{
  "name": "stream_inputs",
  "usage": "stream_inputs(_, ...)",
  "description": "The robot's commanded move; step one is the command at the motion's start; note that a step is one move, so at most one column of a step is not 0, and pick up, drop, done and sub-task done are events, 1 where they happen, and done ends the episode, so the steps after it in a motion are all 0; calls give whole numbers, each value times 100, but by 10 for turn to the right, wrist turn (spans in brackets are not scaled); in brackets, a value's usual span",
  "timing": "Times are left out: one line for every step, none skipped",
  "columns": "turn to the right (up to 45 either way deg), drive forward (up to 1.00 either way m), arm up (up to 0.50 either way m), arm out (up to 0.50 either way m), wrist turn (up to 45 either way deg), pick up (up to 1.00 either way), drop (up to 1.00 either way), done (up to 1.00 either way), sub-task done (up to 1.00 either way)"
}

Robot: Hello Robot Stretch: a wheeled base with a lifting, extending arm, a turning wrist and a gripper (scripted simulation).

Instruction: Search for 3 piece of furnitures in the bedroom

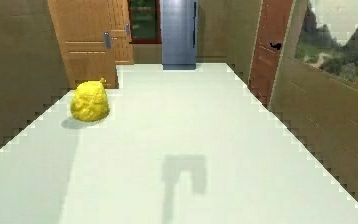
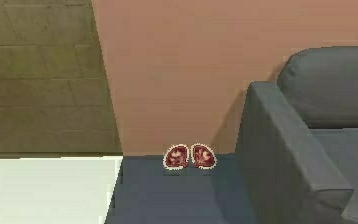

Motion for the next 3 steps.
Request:
stream_inputs(-120,0,0,0,0,0,0,0,0)
stream_inputs(0,100,0,0,0,0,0,0,0)
stream_inputs(0,100,0,0,0,0,0,0,0)
